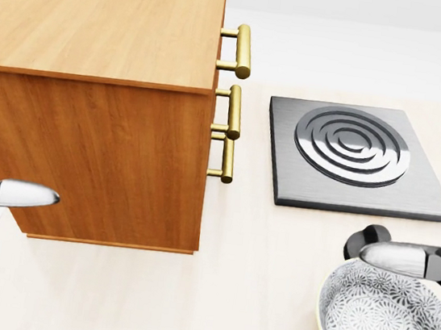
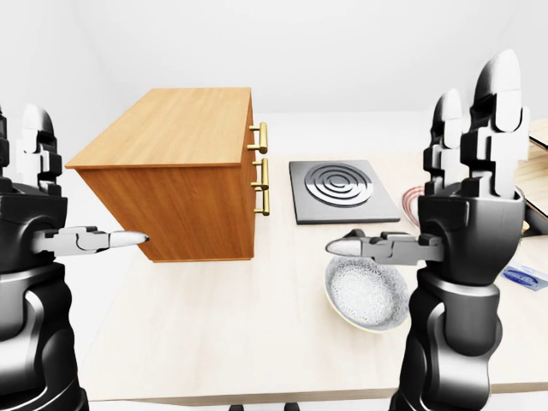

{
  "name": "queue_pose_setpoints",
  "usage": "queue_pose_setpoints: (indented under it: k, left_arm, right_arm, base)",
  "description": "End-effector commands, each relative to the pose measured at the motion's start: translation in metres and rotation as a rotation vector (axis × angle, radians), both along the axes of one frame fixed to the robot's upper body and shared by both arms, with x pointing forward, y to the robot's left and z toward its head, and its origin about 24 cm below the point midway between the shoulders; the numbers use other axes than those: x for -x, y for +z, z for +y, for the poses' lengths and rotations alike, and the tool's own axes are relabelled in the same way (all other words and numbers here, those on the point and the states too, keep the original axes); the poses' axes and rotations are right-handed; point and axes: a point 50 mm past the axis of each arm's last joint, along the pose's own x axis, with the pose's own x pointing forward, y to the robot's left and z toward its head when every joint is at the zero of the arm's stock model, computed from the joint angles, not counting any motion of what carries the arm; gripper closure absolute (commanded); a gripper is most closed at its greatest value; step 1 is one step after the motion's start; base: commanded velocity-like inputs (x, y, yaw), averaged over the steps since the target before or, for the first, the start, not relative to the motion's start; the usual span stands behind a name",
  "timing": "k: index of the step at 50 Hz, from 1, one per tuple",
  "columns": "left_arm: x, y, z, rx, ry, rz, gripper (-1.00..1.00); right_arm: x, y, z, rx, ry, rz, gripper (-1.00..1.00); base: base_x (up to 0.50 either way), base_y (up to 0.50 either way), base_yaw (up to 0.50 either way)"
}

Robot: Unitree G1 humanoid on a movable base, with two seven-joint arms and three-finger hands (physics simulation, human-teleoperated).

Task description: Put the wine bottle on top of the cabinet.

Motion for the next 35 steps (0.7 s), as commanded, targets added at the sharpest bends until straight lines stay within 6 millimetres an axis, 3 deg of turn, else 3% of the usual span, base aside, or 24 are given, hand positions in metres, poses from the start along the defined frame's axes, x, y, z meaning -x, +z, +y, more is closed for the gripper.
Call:
queue_pose_setpoints:
  k: [1, 14, 22, 35]
  left_arm:
    - [-0.001, -0.003, 0.0, 0.001, 0.003, 0.016, -1.0]
    - [-0.002, -0.006, 0.0, 0.001, 0.0, 0.03, -1.0]
    - [-0.004, -0.009, -0.002, -0.008, -0.006, 0.045, -1.0]
    - [-0.004, -0.01, -0.003, -0.007, -0.008, 0.049, -1.0]
  right_arm:
    - [0.037, 0.014, -0.022, 0.078, -0.114, -0.083, -1.0]
    - [0.058, 0.008, -0.071, 0.114, -0.339, 0.009, -1.0]
    - [0.055, -0.02, -0.116, 0.041, -0.466, 0.191, -1.0]
    - [0.063, -0.041, -0.154, -0.053, -0.554, 0.303, -1.0]
  base:
    - [0.0, 0.0, 0.0]
    - [0.0, 0.0, 0.0]
    - [0.0, 0.0, 0.0]
    - [0.0, 0.0, 0.0]
